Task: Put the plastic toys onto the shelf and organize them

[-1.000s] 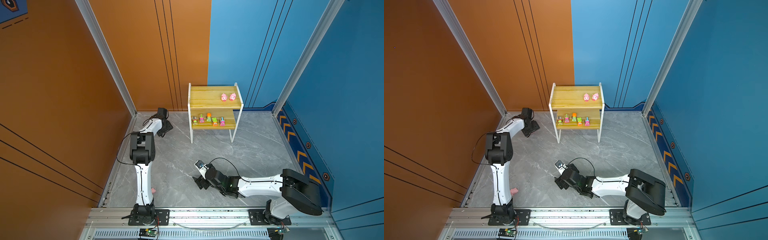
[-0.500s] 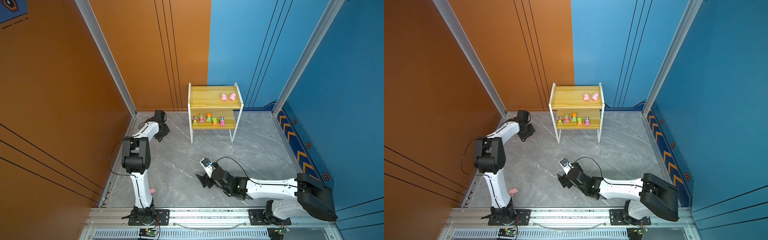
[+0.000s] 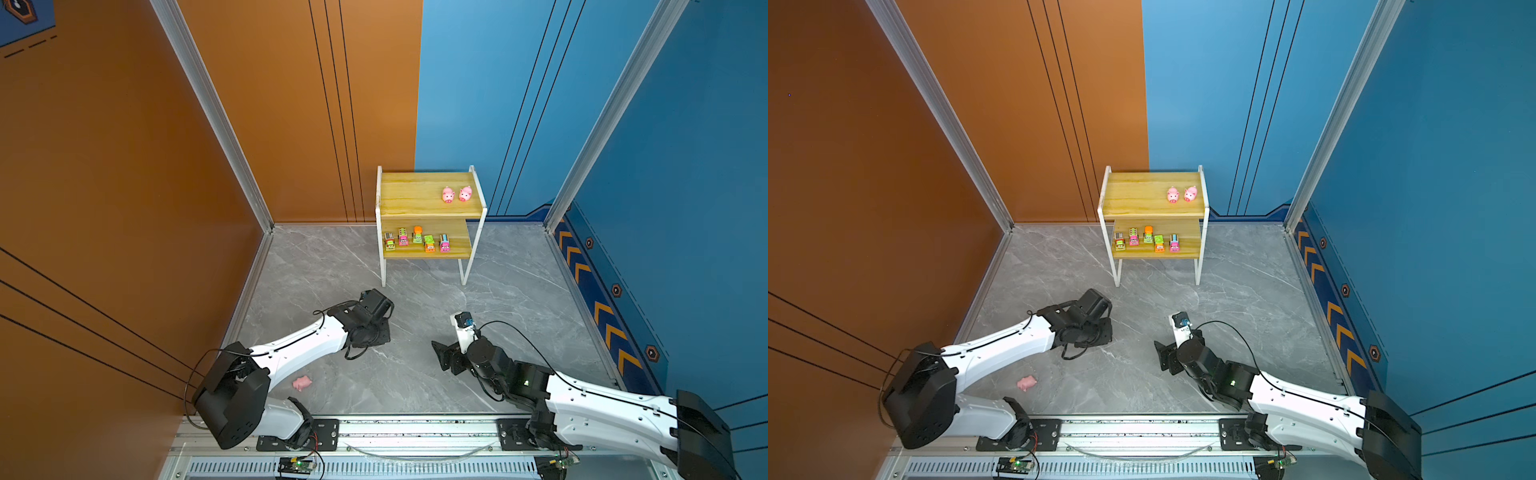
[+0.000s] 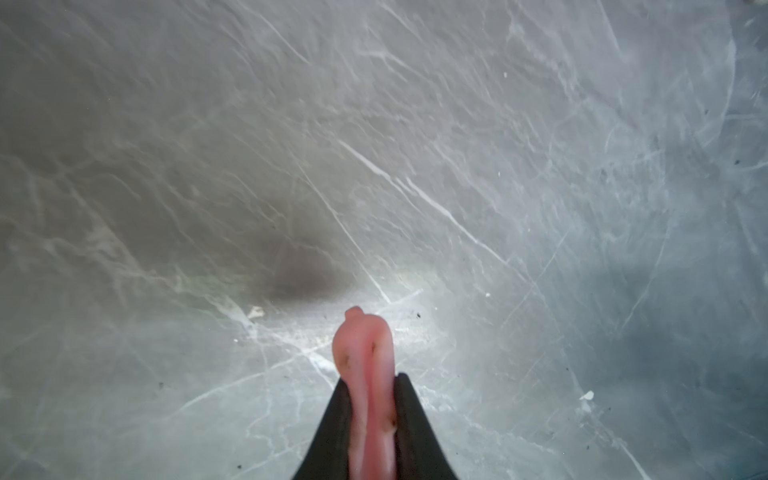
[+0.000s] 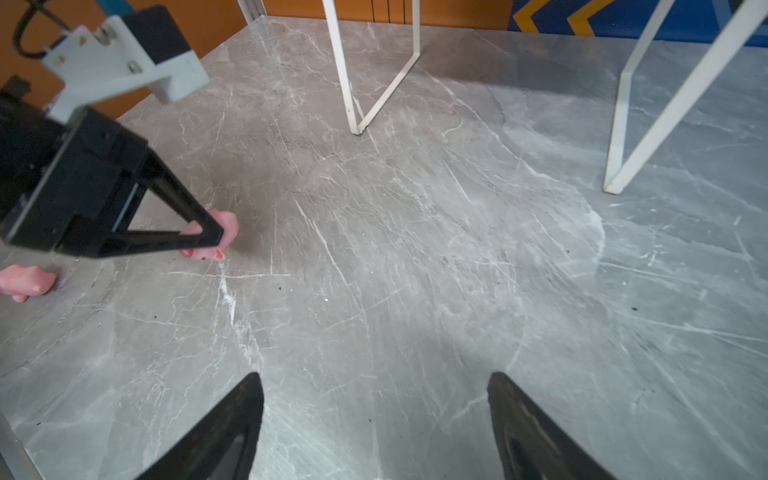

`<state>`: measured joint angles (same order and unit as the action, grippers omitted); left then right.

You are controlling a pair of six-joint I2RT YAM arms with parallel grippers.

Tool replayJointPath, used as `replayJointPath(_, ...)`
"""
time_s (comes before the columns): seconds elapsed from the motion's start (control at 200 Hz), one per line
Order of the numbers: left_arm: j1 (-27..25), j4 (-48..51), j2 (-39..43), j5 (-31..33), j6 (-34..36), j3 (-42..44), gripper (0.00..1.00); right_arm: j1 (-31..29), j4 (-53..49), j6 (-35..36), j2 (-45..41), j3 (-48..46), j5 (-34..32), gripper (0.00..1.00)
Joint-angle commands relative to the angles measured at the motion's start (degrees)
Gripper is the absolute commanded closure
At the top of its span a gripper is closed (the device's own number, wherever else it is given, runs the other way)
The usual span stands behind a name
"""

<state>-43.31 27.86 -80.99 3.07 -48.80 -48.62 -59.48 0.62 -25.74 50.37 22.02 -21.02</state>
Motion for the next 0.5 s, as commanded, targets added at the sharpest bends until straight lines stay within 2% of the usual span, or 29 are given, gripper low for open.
replayJointPath(0.0, -2.2, -5.9, -3.8, 2.3, -3.9, 0.1, 0.80, 3.1, -6.5, -3.9, -1.9, -1.2, 3.1, 0.15)
replayJointPath(0.22, -1.8, -7.3, -10.1, 0.3, -1.5, -2.7, 0.77, 4.0, -6.6, -4.1, 5.2, 2.3, 7.3, 0.15)
replayJointPath(0.495, 4.6, -7.1, -9.3, -3.1, 2.2, -2.0, 0.62, 2.3, -1.7, -3.3, 17.1, 7.1, 9.5, 0.15)
